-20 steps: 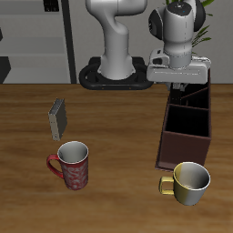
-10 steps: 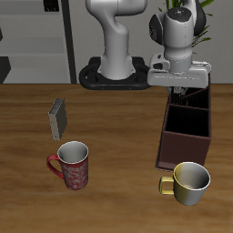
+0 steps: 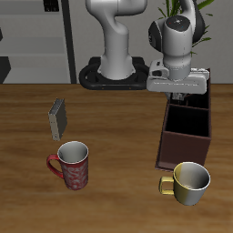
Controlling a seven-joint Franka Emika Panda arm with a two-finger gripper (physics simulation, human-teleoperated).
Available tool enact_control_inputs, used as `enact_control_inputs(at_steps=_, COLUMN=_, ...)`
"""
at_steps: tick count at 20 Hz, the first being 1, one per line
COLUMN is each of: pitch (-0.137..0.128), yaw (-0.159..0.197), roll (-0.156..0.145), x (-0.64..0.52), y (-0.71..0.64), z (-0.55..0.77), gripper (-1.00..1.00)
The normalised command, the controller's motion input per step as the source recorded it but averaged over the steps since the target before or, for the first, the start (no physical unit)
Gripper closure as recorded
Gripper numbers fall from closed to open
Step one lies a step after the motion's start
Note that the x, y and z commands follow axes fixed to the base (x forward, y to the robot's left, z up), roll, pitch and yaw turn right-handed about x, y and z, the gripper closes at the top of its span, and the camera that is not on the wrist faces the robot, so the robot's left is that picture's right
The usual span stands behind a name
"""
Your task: Place the black book into the left desk caddy's front compartment
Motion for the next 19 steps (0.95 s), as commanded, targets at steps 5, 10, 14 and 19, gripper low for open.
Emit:
enact_control_inputs(at_steps=5, pitch=0.029, yaw=0.007, roll=-0.010, x=0.06, y=-0.02, z=-0.18, gripper=1.00)
enact_control_inputs(at_steps=10, pitch=0.033, yaw=0.019, roll=-0.005, x=0.04, y=0.01, z=-0.20, gripper=1.00)
enact_control_inputs(at_steps=14, pitch=0.029, yaw=-0.010, roll=0.032, x=-0.02, y=0.03, z=-0.06, gripper=-1.00)
enact_control_inputs(at_steps=19, pitch=0.009, yaw=0.018, roll=0.014, x=0.02, y=0.02, z=0.00, gripper=-1.00)
